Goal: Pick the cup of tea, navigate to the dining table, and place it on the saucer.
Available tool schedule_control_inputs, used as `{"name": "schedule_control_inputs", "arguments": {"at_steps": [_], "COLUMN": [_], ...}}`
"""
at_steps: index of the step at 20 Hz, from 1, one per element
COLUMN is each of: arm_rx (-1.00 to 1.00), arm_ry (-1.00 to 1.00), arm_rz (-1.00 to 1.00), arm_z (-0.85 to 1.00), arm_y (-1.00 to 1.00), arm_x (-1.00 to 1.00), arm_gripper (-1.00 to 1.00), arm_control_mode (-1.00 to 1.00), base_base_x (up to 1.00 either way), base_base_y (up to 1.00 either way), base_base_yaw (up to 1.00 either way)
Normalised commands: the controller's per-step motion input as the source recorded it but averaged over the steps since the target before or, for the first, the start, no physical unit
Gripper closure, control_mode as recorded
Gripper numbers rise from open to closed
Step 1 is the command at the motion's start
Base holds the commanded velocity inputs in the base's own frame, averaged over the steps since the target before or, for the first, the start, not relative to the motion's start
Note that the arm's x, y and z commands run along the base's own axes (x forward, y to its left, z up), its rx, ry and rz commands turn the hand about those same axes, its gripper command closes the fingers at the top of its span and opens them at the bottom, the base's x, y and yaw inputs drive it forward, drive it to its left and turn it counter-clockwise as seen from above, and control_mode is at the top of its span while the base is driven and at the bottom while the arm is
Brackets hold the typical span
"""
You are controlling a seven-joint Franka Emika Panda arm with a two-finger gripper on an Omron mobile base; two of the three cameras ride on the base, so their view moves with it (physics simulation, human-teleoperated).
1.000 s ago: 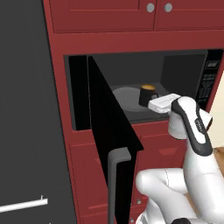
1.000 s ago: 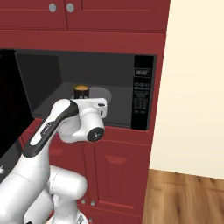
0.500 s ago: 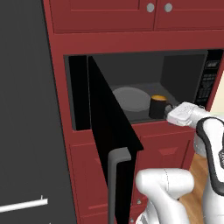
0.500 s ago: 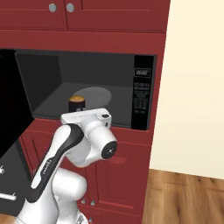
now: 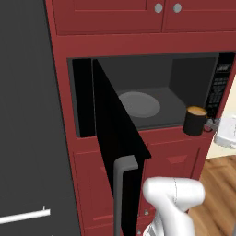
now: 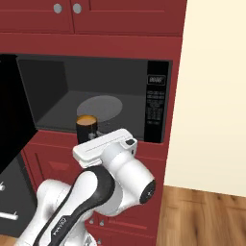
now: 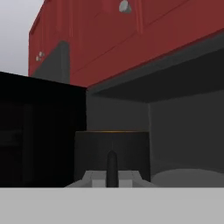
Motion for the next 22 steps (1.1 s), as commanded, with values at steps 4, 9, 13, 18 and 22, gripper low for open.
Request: {"name": "schedule_control_inputs", "arguments": {"at_steps": [4,9,13,18,22], "arm_rx": [0.00,0.00,0.00,0.00,0.00], "arm_ry": [-0.02,0.01,0.00,0.00,0.00], "arm_rz": [0.02,0.02,0.00,0.00,0.00], "arm_z": [0.00,-0.03,-0.06,0.00,0.00], "arm_y": [-0.11,-0.01,0.00,0.00,0.00], "arm_x": [-0.82,-0.51,-0.15,0.00,0.00], "arm_gripper": [1.00,1.00,1.00,1.00,1.00], "arm_control_mode": [-1.00,-1.00,-1.00,-1.00,1.00], "base_base_x": [0.00,0.00,0.00,0.00,-0.25], "base_base_y": [0.00,0.00,0.00,0.00,0.00], "base_base_yaw": [0.00,0.00,0.00,0.00,0.00]}}
